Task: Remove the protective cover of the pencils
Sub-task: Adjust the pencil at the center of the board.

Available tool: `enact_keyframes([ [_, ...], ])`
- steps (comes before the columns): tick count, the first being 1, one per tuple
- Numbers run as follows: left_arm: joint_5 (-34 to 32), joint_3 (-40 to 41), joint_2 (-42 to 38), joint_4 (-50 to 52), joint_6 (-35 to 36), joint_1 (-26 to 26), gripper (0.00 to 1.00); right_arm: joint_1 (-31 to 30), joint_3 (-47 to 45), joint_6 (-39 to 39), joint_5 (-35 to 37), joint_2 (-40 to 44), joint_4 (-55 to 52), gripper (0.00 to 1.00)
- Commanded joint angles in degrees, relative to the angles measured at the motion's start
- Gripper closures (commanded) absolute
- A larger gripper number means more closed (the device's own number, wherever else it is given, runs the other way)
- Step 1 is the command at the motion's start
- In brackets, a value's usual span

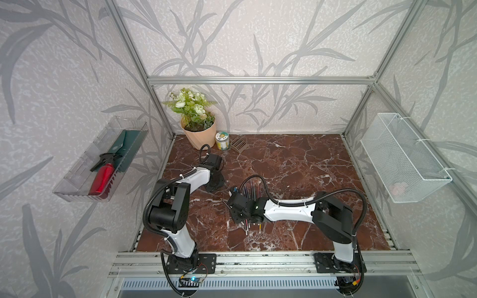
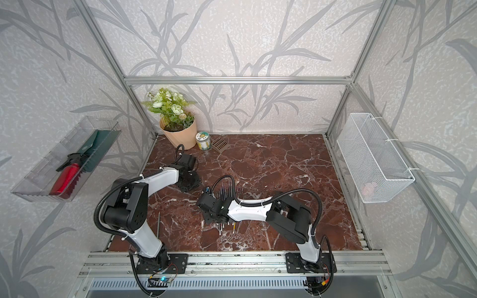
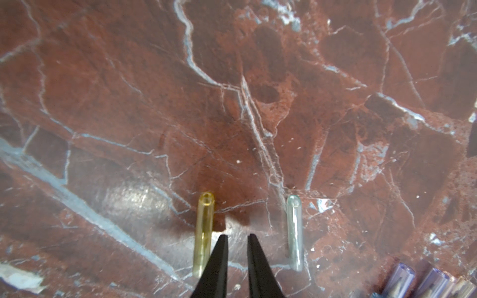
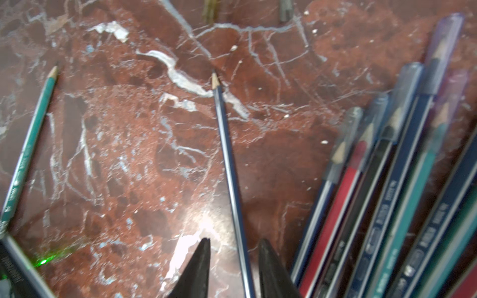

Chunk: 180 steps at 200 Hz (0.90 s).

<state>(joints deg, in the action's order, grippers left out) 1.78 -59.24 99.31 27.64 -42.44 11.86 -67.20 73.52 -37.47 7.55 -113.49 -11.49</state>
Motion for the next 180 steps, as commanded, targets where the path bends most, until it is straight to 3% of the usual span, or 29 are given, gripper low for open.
enact_keyframes([
  [1, 0.25, -1.85, -1.77, 2.11, 0.07, -0.34, 0.81, -0.12, 2.85, 1.81, -2.11, -2.67, -2.33, 0.64],
  [57, -1.29, 2.31, -12.51, 2.84, -1.86, -0.52, 0.79, -0.11, 7.67, 2.32, -4.13, -7.27, -6.30, 0.64],
  [91, -5.24, 7.40, -22.54, 5.39, -3.77, -1.84, 0.76, -0.08, 9.36, 1.32, -3.76, -8.66, -8.46, 0.79],
  [139, -5.82, 17.91, -39.27, 4.68, -3.58, -8.13, 0.69, -0.11, 9.19, -2.57, -3.07, -8.85, -8.60, 0.87],
  [180, -5.15, 18.12, -42.88, 7.05, -1.79, -10.79, 0.66, -0.10, 9.42, -4.21, -2.45, -8.63, -9.08, 0.90],
])
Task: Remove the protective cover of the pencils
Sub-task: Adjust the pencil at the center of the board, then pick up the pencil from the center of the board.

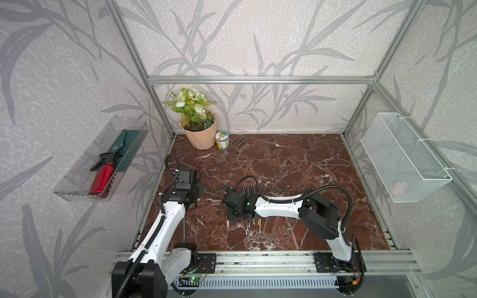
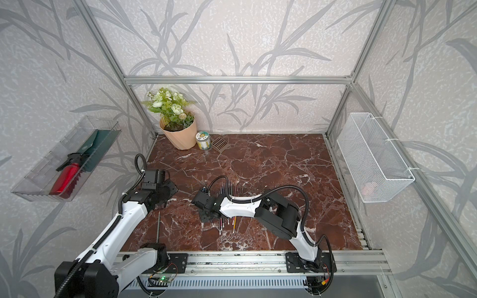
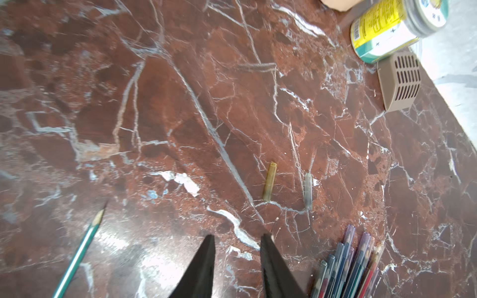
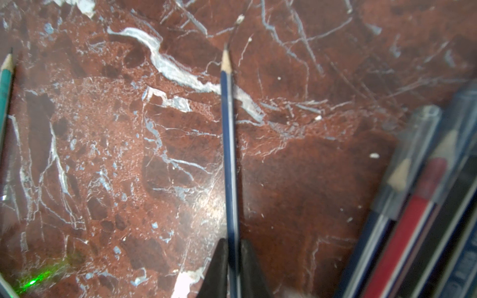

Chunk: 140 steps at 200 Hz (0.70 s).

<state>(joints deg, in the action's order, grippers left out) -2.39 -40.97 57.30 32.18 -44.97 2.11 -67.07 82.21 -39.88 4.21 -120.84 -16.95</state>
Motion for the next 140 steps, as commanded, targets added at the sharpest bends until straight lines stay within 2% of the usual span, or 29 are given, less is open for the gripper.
enact_keyframes([
  [1, -0.92, -0.16, -0.83, 2.52, 0.76, -1.09, 0.66, -0.29, 0.74, -1.79, 0.89, -1.26, -3.62, 0.90],
  [25, 0.38, -0.34, 0.11, 2.26, 1.04, -1.84, 0.67, -0.26, 0.75, -1.84, 1.02, -0.94, -3.61, 0.90],
  [69, 2.77, -1.18, 1.58, 2.17, 1.38, -2.78, 0.68, -0.22, 0.67, -0.58, 2.51, 2.35, -4.62, 0.74],
  [109, 4.40, -2.90, 1.41, 3.82, 2.07, -3.43, 0.68, -0.24, -0.22, 0.50, 5.91, 5.96, -5.94, 0.73],
  [140, 11.58, -6.62, 1.44, 6.85, 0.94, -3.95, 0.66, 0.01, -3.07, 0.06, 9.30, 8.31, -6.13, 0.75],
])
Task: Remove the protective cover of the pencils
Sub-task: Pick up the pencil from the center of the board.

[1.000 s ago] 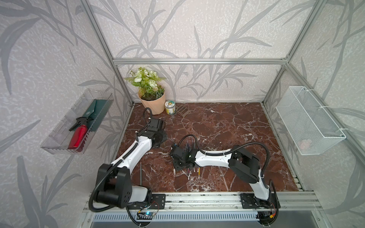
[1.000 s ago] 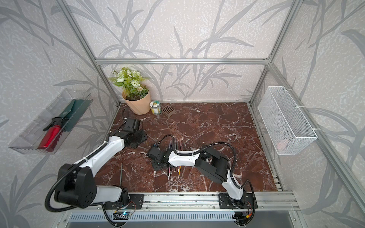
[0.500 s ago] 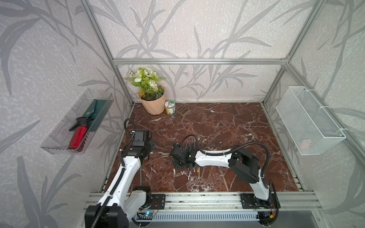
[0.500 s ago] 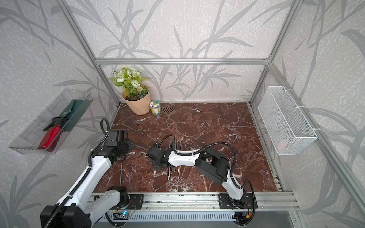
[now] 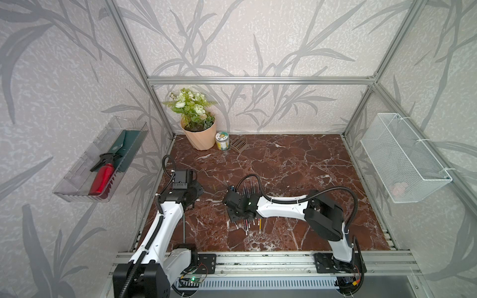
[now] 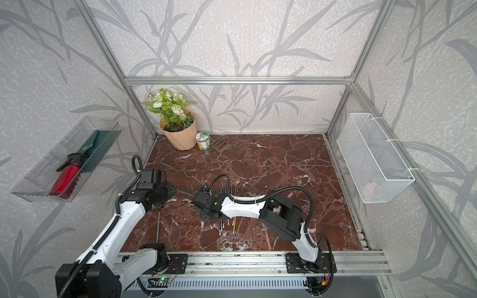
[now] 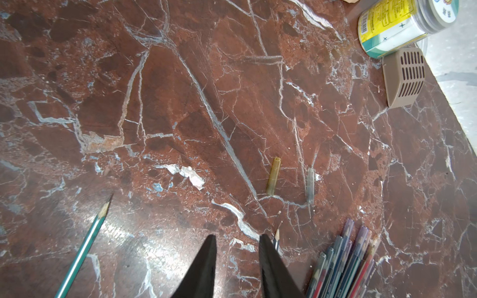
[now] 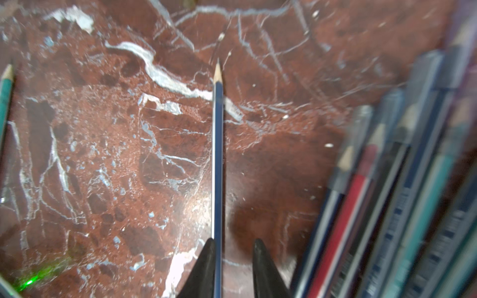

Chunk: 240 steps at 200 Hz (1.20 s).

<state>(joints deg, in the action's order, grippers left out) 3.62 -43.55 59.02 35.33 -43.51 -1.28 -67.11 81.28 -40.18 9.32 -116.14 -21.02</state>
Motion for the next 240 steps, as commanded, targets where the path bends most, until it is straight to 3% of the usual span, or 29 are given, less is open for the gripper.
enact_keyframes([
  [1, 5.86, -4.15, -0.30, 3.74, -0.66, -0.61, 0.65, 0.05, -2.20, 0.37, 4.24, 3.62, -2.08, 0.75],
  [55, 11.11, -1.64, 0.24, -4.36, -3.59, -0.67, 0.63, 0.07, -0.29, -0.51, 5.22, 0.66, -6.12, 0.82],
  [83, 7.65, 5.10, -0.15, -12.58, -2.24, -0.70, 0.62, 0.06, 0.37, -0.73, 6.02, -0.05, -7.46, 0.83],
  [240, 6.16, 6.55, -3.58, -12.67, -0.35, -0.92, 0.63, 0.60, 2.26, -0.87, 5.09, -4.14, -8.53, 0.83],
])
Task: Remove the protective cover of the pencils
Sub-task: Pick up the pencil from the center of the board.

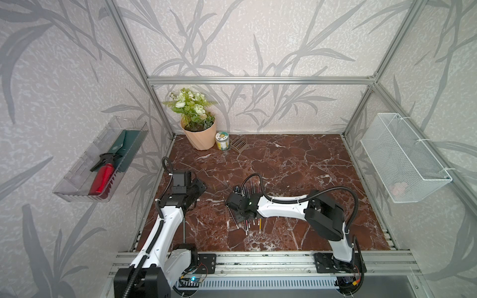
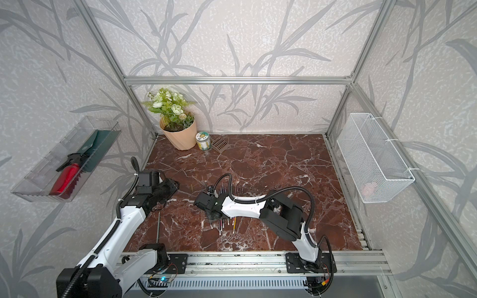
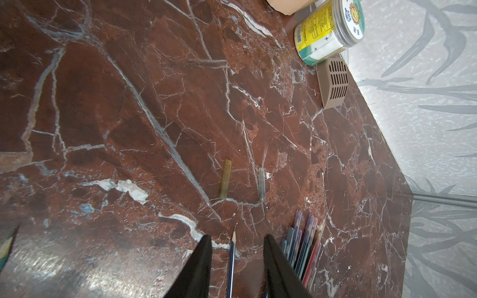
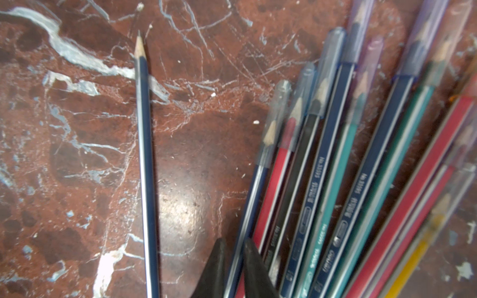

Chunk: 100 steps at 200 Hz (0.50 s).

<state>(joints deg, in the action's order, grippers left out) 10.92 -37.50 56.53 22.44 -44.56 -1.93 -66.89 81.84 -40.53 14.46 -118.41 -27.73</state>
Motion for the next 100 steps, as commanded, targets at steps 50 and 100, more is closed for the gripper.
enact_keyframes([
  [50, -1.74, 0.80, -1.76, 0.34, 0.70, -0.30, 0.62, 0.51, 2.36, -1.09, 1.01, -2.88, -3.43, 0.76],
  [100, -1.72, 1.07, -0.63, -0.15, 1.13, -0.35, 0.60, 0.54, 0.79, -1.40, 0.78, -3.10, -1.68, 0.84],
])
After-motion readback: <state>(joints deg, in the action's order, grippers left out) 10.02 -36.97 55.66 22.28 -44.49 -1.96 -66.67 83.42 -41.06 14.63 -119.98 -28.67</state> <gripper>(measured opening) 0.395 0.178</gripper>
